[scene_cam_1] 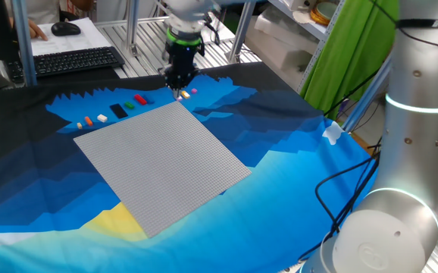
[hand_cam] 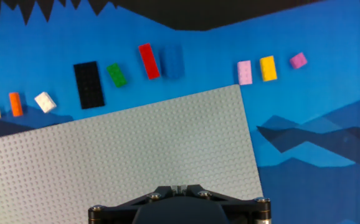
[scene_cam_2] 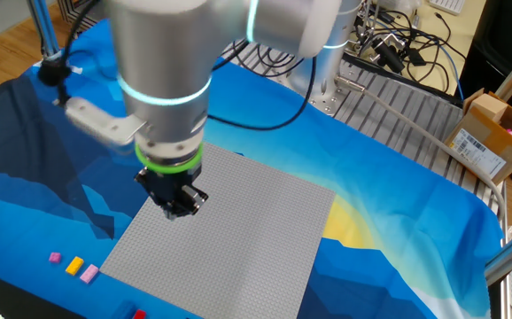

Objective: Stack small Lego blocks randomly, one at a time

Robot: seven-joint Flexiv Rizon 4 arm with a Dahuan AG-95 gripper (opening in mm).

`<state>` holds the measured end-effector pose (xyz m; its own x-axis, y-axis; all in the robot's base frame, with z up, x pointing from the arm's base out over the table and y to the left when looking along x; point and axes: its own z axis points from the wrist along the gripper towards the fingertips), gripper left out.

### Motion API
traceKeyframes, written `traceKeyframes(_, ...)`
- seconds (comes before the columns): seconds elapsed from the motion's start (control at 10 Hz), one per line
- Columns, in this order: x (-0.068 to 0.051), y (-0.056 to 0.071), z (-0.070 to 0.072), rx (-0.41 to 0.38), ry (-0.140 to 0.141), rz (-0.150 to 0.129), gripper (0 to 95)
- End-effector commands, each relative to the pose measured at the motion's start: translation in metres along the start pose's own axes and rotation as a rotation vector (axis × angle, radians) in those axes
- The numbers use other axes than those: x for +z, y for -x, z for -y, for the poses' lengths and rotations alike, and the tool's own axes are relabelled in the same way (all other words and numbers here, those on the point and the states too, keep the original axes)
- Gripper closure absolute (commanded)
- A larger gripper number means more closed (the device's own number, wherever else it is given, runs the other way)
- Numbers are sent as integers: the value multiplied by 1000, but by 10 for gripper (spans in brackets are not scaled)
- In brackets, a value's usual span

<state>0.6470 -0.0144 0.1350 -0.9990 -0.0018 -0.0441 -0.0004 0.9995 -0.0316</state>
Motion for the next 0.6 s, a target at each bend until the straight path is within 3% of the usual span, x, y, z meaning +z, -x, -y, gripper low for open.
traceKeyframes(0.1,1,3,0,-15,-18,-6,760)
traceKeyframes(0.2,1,3,0,-13,-38,-6,570)
traceKeyframes(0.4,1,6,0,-26,-33,-3,570)
traceKeyframes(0.6,5,28,1,-18,-28,-1,570)
